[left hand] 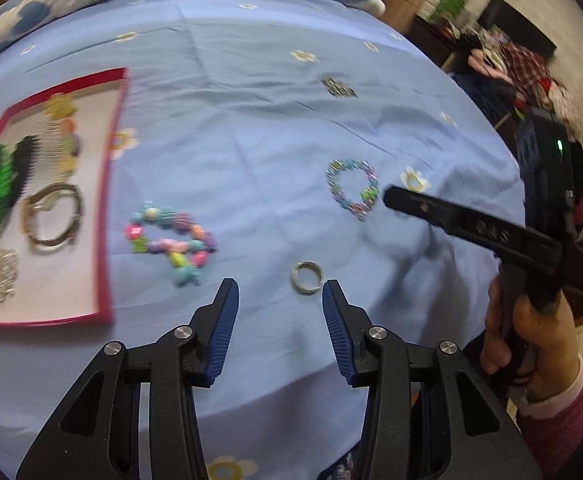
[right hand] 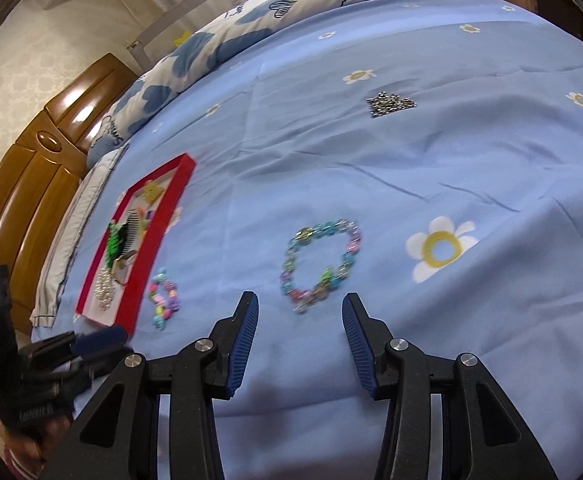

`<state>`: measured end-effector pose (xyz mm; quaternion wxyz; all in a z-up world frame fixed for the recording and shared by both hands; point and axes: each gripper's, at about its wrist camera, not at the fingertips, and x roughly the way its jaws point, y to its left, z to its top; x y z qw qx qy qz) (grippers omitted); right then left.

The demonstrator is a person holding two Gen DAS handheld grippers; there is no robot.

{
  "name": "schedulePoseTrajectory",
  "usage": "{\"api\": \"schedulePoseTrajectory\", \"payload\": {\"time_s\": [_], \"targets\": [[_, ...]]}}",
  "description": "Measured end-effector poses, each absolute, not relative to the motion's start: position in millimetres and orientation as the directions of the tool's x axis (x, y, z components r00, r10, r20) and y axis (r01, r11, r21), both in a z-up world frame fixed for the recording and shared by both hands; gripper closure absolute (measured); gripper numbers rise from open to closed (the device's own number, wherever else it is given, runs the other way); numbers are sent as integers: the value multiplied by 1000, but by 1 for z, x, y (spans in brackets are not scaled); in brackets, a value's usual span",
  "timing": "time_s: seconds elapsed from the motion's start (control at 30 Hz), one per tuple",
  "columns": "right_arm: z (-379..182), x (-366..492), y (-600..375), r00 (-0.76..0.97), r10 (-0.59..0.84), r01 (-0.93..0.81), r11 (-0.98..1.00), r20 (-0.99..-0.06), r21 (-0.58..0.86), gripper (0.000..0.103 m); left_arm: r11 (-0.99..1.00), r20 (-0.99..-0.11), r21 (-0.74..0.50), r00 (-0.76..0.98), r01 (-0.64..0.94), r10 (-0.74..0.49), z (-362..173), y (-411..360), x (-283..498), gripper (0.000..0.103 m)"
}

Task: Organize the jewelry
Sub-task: 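Move both open tools toward the gold ring and beaded bracelet, then grasp the gold ring with the left tool while the right tool grasps the beaded bracelet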

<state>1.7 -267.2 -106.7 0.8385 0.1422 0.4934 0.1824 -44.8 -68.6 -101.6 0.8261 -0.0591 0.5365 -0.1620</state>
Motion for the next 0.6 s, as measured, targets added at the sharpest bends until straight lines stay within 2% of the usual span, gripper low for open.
{"api": "schedulePoseTrajectory", "payload": {"time_s": [0.13, 0.3, 0.33, 0.4, 0.43, 0.5, 0.53, 0.6], "targets": [[-114, 11, -269, 445, 424, -178, 905, -789, 386, 56, 939, -876, -254, 356, 233, -325, -112, -87, -39, 58], [-129, 22, -265, 429, 428, -191, 904, -796, 383, 56, 946, -900, -211, 330, 246, -286, -130, -102, -31, 60], [-131, 22, -264, 427, 433, -194, 902, -794, 387, 55, 947, -902, -202, 330, 249, -279, -134, -103, -31, 62], [-134, 23, -264, 434, 429, -189, 903, -792, 386, 57, 950, -904, -176, 339, 257, -259, -137, -106, -33, 75], [-135, 24, -264, 438, 428, -187, 904, -791, 385, 61, 950, -904, -171, 342, 263, -258, -138, -106, -33, 79], [-136, 25, -265, 443, 413, -174, 910, -796, 376, 79, 948, -901, -178, 342, 265, -265, -138, -105, -33, 82], [-137, 27, -267, 440, 416, -164, 909, -796, 384, 91, 946, -899, -183, 345, 267, -271, -137, -104, -33, 82], [-138, 28, -270, 437, 433, -153, 900, -788, 409, 93, 944, -895, -188, 349, 270, -278, -135, -101, -34, 82]]}}
